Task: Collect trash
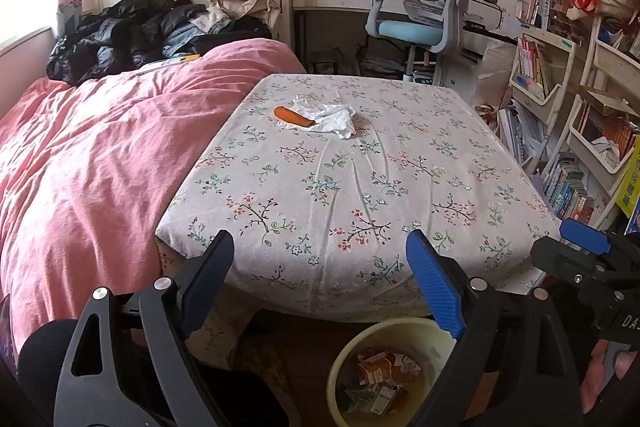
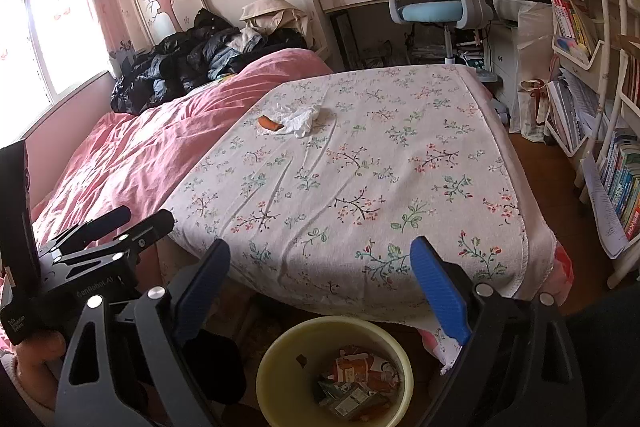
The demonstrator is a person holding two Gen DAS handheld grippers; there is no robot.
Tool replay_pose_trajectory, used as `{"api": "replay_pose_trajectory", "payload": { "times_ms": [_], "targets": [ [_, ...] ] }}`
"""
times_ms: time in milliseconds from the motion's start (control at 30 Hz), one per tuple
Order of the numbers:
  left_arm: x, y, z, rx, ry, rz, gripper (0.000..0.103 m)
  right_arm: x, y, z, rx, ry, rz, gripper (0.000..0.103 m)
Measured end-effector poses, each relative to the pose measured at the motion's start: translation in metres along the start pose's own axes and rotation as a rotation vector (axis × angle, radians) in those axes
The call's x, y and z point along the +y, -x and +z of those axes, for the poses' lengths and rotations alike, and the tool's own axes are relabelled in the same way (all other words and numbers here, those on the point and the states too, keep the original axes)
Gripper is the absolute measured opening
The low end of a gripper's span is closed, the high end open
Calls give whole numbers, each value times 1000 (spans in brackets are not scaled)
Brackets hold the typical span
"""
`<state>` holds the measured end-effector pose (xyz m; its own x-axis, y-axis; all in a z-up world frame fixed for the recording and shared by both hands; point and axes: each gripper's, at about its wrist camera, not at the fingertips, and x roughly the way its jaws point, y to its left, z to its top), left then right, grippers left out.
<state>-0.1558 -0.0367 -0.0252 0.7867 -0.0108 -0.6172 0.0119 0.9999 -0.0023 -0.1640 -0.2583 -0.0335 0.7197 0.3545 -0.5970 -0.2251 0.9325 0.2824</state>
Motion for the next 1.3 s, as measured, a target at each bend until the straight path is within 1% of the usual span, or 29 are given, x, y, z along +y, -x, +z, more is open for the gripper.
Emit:
{"api": "replay_pose_trajectory", "payload": {
  "times_ms": [200,733,1300],
  "targets": [
    [2,1,1,-9,9,15,87,0,0,0,3,4,-2,88],
    [14,6,4,-31,57,20,90,7,-6,-1,22,55,-28,89],
    [17,6,3,-31,59,18,91,12,-8,-2,27,72,-36,90]
  ]
}}
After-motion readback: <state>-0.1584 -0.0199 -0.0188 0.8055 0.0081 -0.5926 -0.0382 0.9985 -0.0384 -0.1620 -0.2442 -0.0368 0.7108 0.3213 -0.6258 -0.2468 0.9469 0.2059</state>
